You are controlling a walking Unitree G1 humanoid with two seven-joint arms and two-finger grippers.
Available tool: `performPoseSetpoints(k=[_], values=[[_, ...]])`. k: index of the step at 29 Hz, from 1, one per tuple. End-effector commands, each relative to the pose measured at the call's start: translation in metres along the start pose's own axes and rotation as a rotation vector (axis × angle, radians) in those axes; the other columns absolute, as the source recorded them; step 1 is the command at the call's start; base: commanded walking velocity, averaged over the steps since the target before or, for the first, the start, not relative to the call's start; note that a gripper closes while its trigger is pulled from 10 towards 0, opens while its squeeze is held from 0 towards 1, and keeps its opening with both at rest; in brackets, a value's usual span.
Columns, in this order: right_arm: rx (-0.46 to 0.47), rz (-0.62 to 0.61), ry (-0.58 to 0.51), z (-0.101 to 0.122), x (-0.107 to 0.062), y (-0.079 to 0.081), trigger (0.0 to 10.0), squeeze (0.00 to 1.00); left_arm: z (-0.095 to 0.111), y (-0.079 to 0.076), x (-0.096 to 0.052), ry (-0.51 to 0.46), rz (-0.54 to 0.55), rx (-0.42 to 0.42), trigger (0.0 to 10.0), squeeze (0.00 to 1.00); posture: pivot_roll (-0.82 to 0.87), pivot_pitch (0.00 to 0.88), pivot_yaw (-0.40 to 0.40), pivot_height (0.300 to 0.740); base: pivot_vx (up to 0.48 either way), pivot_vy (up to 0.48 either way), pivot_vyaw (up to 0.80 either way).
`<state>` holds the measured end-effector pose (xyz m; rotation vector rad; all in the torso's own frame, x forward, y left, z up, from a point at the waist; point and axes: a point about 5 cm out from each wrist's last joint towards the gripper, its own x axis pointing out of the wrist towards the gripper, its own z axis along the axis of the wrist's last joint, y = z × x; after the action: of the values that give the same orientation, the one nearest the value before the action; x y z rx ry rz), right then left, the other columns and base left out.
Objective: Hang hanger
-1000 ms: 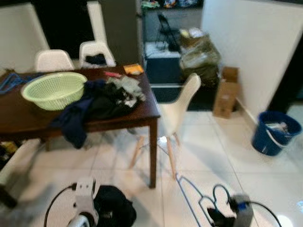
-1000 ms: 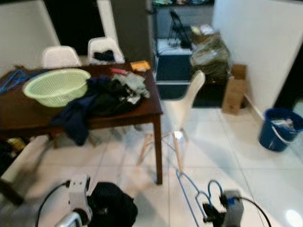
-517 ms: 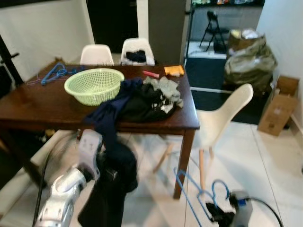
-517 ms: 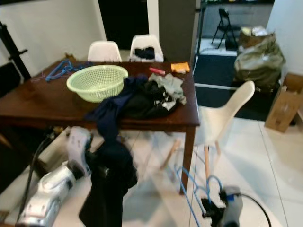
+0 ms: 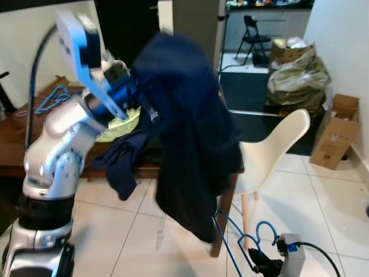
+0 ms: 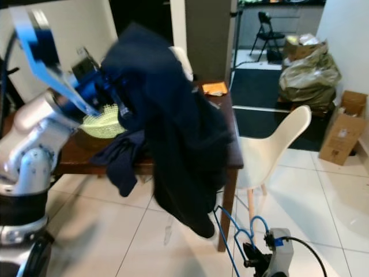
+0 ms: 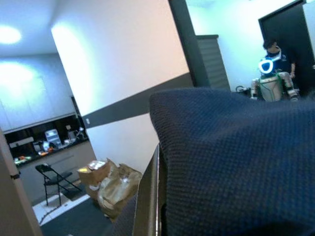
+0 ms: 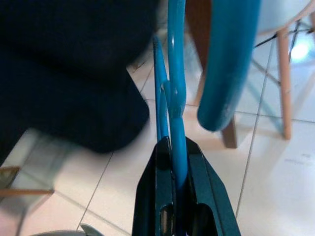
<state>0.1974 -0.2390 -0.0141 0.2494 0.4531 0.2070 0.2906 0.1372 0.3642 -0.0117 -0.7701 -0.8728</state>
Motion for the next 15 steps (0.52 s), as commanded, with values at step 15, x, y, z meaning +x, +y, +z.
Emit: performPoseSetpoints(k=[15], values=[[0.025,-0.021,0.003,-0.004,0.003,0.001,10.0,0.0,0.051,0.097,0.011,0.028,0.49,0.305,10.0,0.0,-0.04,0.0,0.007,0.74,0.387,0.0,0.0]])
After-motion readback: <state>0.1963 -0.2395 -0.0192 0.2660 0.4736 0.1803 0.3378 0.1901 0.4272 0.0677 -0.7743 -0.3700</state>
